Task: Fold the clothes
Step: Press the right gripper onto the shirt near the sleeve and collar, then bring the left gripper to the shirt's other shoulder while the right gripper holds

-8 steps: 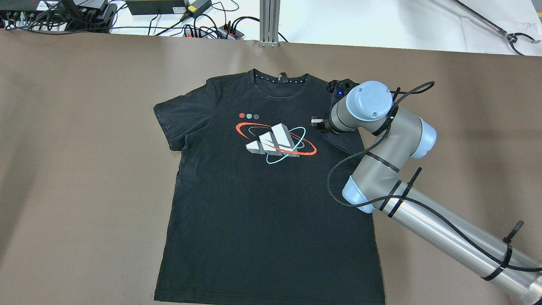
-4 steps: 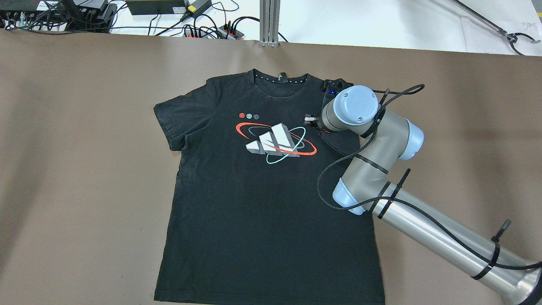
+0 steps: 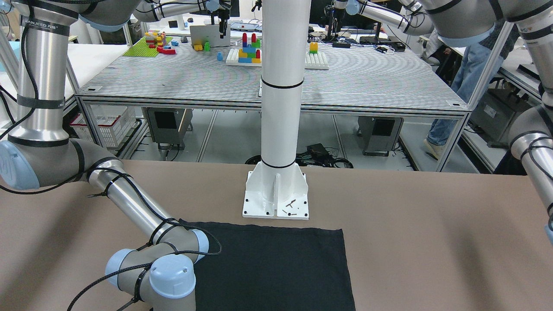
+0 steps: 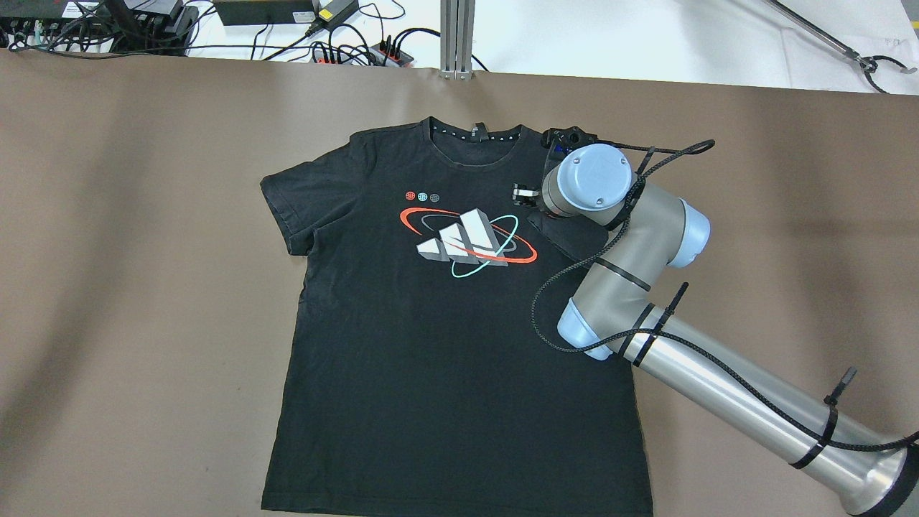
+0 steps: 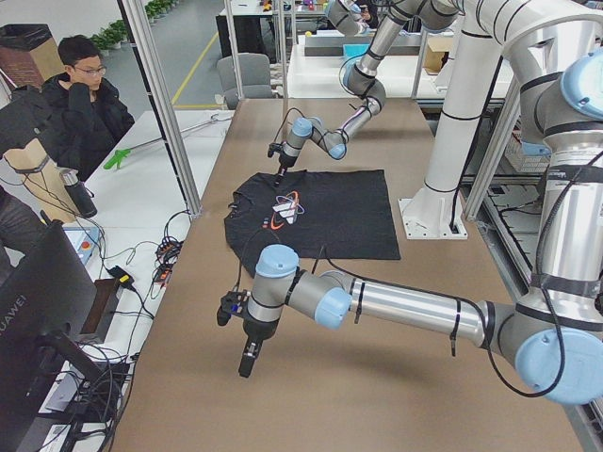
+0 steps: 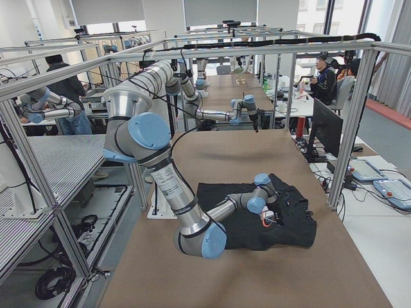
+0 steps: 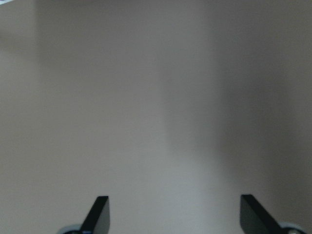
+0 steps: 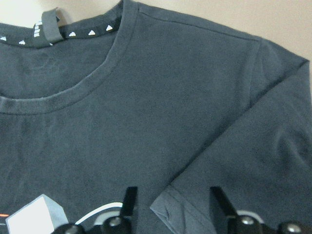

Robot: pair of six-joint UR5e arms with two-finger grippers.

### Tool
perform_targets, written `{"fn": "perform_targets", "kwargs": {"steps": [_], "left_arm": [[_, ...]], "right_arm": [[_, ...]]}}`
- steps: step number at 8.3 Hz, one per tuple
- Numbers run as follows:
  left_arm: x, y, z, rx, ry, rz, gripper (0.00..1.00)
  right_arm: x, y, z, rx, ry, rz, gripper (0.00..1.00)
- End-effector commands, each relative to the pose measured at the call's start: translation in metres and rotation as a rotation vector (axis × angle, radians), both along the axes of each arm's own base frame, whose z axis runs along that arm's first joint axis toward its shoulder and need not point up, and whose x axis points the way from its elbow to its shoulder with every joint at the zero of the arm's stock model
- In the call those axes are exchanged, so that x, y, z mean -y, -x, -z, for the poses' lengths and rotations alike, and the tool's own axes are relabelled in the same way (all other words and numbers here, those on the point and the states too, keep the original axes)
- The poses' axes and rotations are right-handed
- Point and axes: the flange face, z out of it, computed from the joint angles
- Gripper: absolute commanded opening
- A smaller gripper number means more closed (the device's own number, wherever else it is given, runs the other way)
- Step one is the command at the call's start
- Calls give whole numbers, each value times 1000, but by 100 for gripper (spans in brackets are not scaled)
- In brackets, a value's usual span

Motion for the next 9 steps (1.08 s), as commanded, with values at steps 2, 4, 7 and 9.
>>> {"fn": "perform_targets", "kwargs": {"steps": [2, 4, 7, 9], "left_arm": [[35, -164, 106, -199, 4, -131, 93], [66, -225, 121, -204, 26, -175, 88], [94, -289, 109, -255, 0, -192, 73], [110, -329, 119, -273, 20, -196, 64]], "right_arm": [[-16, -16, 0, 26, -21, 4, 95], [-19, -18, -5, 21, -22, 11, 95], [-19, -18, -9, 15, -19, 10, 95], [-20, -18, -12, 14, -15, 10, 95]]}}
